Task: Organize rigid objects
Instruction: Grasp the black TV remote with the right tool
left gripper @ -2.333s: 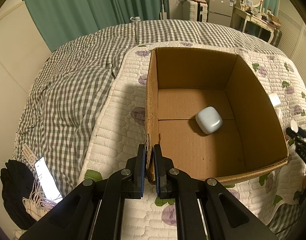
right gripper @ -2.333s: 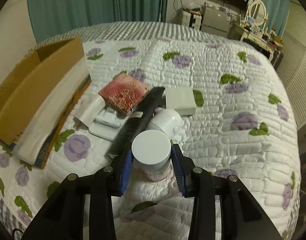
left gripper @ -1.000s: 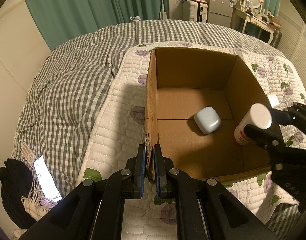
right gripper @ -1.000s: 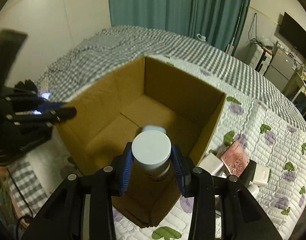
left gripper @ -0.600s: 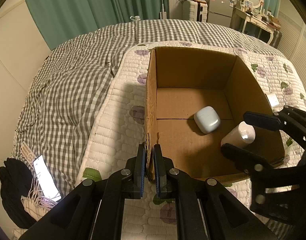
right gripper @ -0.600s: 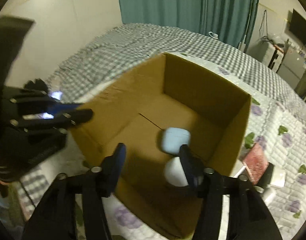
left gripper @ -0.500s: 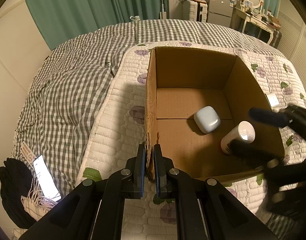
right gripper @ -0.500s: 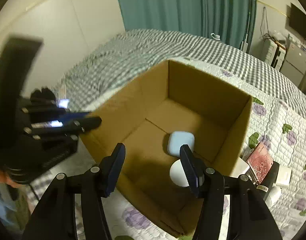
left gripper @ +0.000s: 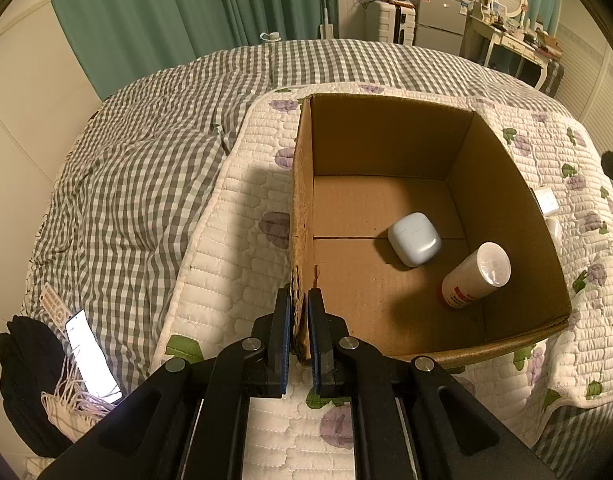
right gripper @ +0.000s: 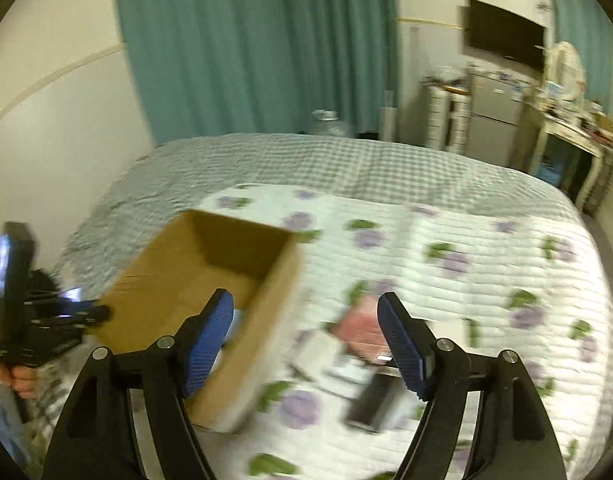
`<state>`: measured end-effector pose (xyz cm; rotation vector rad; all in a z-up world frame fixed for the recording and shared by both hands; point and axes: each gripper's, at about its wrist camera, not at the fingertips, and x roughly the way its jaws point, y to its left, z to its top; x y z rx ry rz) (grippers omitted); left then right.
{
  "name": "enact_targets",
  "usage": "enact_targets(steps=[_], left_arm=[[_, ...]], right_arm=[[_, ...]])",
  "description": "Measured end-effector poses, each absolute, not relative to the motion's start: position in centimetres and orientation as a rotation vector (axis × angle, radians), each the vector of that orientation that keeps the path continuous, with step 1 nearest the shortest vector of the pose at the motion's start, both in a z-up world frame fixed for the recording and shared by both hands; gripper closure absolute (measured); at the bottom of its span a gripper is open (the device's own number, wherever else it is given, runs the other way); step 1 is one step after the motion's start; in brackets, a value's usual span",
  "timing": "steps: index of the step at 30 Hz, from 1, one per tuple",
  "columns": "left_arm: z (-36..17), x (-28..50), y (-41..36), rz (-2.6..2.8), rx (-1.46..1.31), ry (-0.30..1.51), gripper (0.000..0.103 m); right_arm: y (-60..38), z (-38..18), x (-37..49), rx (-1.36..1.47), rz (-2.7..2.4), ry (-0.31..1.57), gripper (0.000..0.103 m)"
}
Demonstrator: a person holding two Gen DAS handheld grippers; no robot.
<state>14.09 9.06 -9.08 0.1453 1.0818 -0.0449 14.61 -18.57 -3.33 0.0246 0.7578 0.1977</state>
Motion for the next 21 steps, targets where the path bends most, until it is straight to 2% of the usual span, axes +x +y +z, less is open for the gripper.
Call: enact_targets(steps=[7,17,18,20,21], left_arm=[[-9.0,14.2,8.8,-0.037,0.155,1.084,0.095],[-8.9,14.3,8.5,-0.029,0.169,1.089,0.095],[-8.9,14.3,8.6,-0.029,0.168,1.088,0.095],[-8.9,14.3,8.6,-0.029,0.169,1.088,0.095],[-8.9,14.2,8.6,-0.029,0.168,1.088,0.095]], right_arm=[[-23.2,-8.2,13.8,0.023,0.031,0.855,0.028],[-22.1,-14.7,13.7,0.028,0.04,0.959,0.029],[-21.8,-15.2,14.1,0.031,0.057,0.972,0.03],[-21.5,-15.9,14.3,0.038,0.077,0.998,0.047],[-21.4,-16.3,14.6,0.047,0.089,1.012,0.05]])
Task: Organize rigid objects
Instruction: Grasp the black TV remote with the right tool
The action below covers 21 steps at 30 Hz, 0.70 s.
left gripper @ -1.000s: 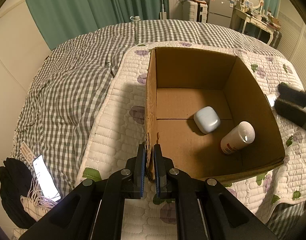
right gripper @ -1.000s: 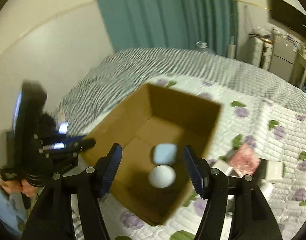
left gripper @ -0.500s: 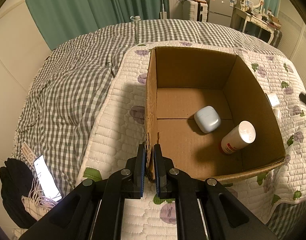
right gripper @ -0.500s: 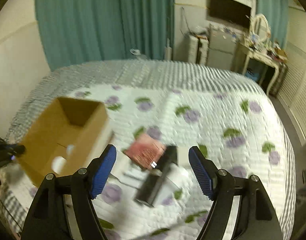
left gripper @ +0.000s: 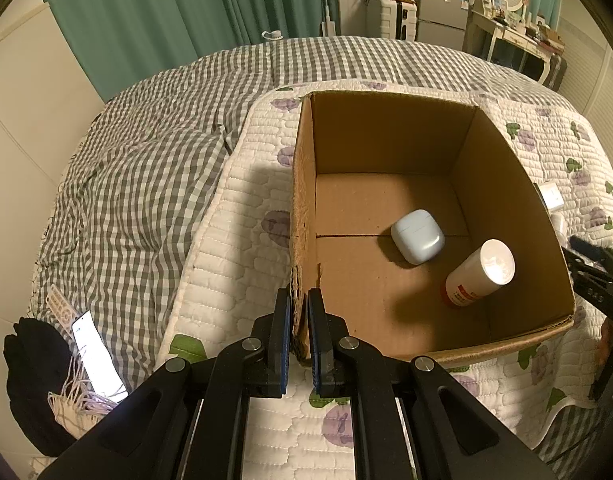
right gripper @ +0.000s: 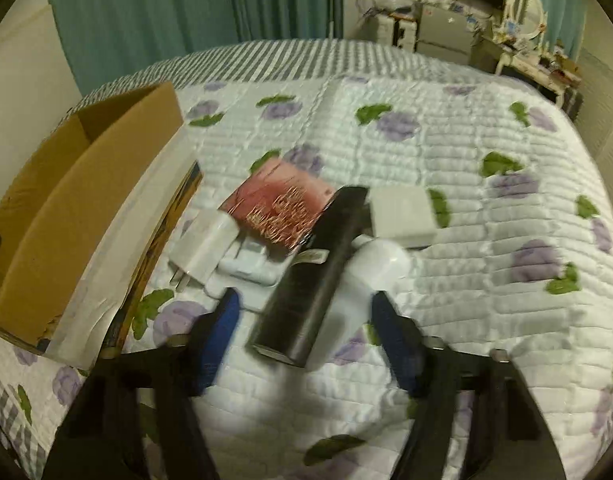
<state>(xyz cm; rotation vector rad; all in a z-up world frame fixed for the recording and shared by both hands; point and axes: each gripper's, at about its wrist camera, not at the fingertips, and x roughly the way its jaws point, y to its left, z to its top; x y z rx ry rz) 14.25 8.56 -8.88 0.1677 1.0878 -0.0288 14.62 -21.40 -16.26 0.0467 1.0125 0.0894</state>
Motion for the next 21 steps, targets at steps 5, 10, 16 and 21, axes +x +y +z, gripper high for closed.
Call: enact_targets(steps=[5,10,16,21], left_arm=[[-8.9,14.2,8.5,-0.031,0.169,1.087,0.095],[-8.9,14.2,8.5,-0.031,0.167,1.088,0.095],[-8.9,14.2,8.5,-0.03,0.166,1.087,0.095],[-8.9,14.2,8.5,-0.031,0.166,1.088,0.095]], right_arm=[[-21.4,-17.2,15.4,0.09,0.102,1.05,0.056],[-21.5,-17.4,16.4,0.144,0.134,1.06,0.066],[-21.2,-18.2,18.0,0.147,0.122,1.083,0.067],[-22.1,-18.6,19.9,0.152,0.084,1.102,0.074]])
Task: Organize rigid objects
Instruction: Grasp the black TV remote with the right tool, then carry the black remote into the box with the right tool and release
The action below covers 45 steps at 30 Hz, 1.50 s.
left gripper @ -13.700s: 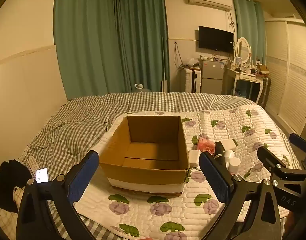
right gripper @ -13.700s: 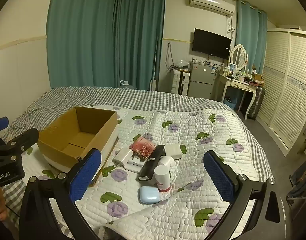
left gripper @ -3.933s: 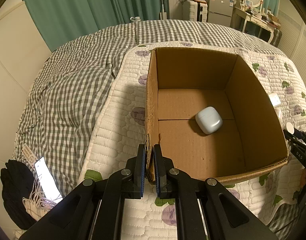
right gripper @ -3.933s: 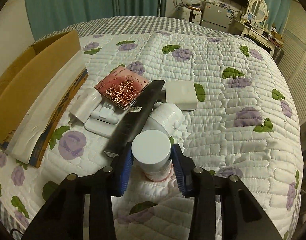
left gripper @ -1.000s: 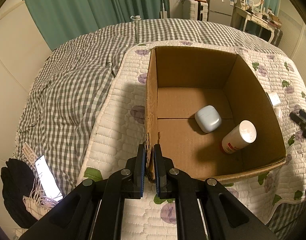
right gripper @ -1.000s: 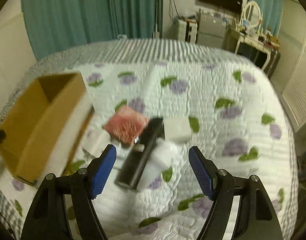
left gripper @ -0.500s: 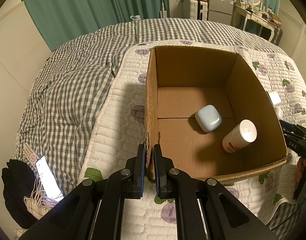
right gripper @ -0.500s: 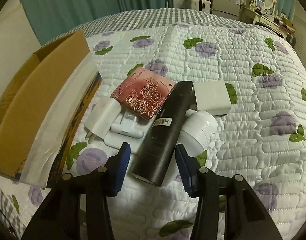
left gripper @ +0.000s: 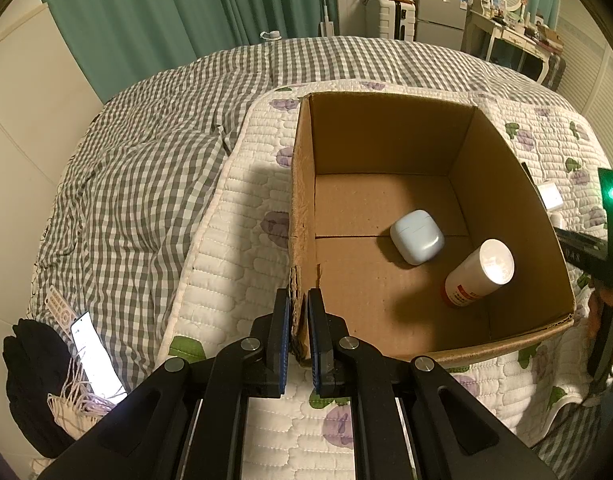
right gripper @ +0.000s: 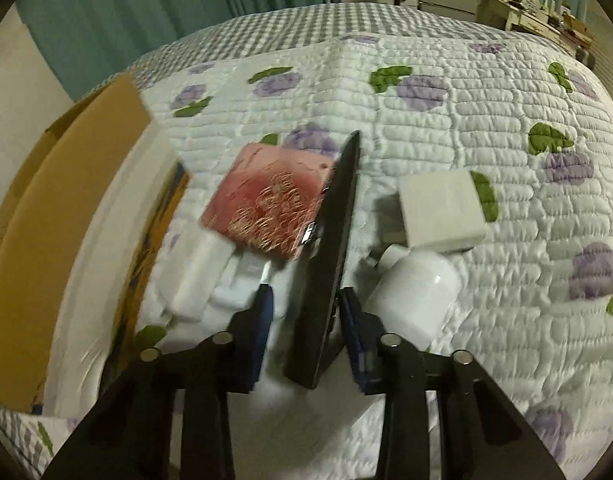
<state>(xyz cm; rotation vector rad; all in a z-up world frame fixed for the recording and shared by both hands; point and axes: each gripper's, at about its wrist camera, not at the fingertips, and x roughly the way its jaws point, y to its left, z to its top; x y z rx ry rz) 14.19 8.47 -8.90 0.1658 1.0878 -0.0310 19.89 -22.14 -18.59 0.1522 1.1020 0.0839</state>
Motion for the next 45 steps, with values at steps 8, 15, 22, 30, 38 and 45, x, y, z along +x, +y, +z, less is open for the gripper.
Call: enact_targets(steps=[8,15,22,30,38,45], left_arm=[[-8.9,14.2,8.4,-0.03,0.164,1.088,0.095],[-8.9,14.2,8.4,-0.03,0.163,1.088,0.095],[-9.0,14.3,8.4,-0.031,0.16,1.088,0.095],[-8.9,14.3,8.5,-0.033,0.157,1.088,0.095],[-8.9,14.4,8.5,-0.041,0.147,1.089,0.095],[-8.8,14.3,8.7,-0.047,0.135,1.091,0.095]], right_arm=[[-22.8,-19.0,20.8,0.149,0.057,1.087,0.082],[-23.4,-14.9,18.3,0.102,0.034,0.959,0.084],[-22.4,-8.6,16.4,0.046,0.06,0.813,0.084],[-17.0,-0.4,15.1,-0.042,0.199,0.642,0.084],[-8.4,2.0,16.3,-0.117,0.378,0.613,0.084],[-2.7,-2.1,17.0,-0.121,0.484,0.708,0.084]])
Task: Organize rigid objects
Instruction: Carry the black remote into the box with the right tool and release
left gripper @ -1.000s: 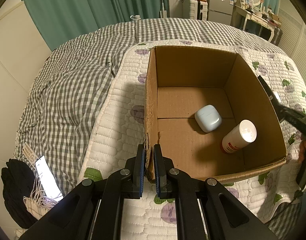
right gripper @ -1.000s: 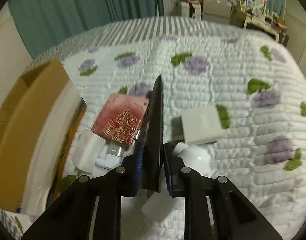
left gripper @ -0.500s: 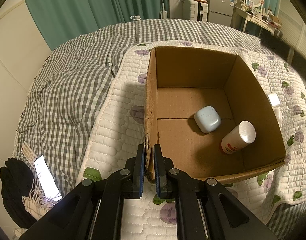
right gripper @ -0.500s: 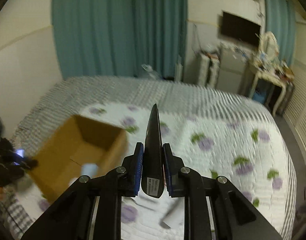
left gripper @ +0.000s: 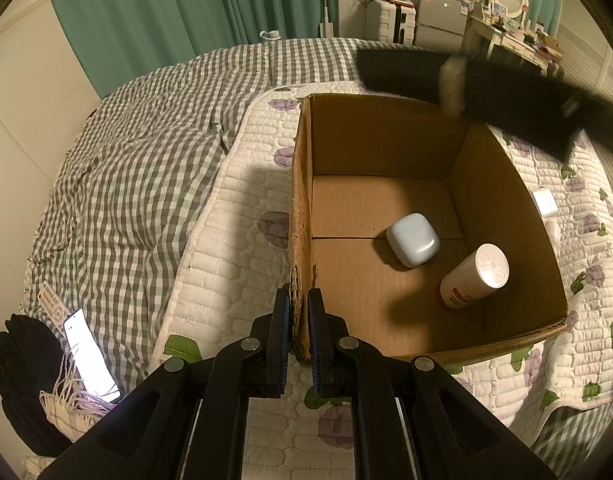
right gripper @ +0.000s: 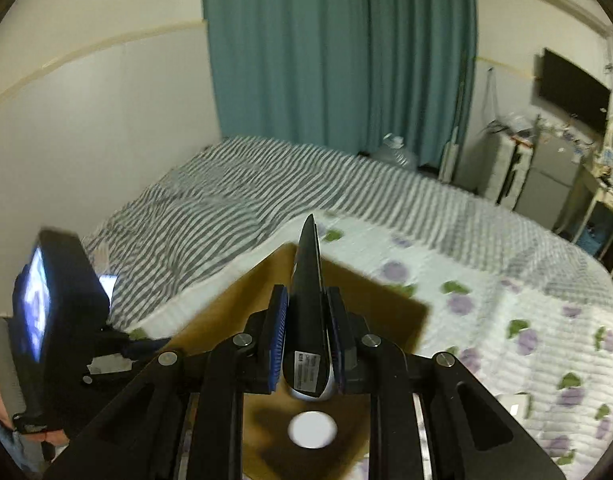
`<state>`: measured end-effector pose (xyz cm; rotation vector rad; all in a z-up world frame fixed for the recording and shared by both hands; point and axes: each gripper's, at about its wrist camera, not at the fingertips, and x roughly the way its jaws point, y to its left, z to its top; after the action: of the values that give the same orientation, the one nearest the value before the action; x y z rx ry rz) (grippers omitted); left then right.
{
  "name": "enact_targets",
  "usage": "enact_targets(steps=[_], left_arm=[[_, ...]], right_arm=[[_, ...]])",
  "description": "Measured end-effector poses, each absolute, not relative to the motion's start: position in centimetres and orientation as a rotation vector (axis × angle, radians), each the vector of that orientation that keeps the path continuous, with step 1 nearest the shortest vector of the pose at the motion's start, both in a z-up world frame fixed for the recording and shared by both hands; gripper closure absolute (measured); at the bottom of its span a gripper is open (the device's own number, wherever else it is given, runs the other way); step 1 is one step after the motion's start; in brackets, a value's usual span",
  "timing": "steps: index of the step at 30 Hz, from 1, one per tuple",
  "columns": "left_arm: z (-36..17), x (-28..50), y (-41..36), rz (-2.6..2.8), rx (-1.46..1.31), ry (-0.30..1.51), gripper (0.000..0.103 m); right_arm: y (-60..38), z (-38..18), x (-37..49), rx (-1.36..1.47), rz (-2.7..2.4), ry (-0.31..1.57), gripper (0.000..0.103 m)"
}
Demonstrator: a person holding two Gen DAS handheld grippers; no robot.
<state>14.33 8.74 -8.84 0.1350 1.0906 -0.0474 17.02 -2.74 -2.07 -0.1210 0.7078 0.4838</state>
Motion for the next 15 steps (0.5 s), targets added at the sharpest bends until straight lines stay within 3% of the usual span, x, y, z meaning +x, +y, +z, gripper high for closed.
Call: enact_targets(steps=[8,15], left_arm=[[-8.8,14.4,8.8,-0.048,0.132,1.092,0.095],[-8.8,14.4,8.6,-0.049,0.131,1.092,0.095]], right_arm=[[-0.5,-7.9,17.7,-0.142,0.49,0.843,0.085],[-0.5,-7.9,17.1,-0.145,0.515,0.846,0.085]])
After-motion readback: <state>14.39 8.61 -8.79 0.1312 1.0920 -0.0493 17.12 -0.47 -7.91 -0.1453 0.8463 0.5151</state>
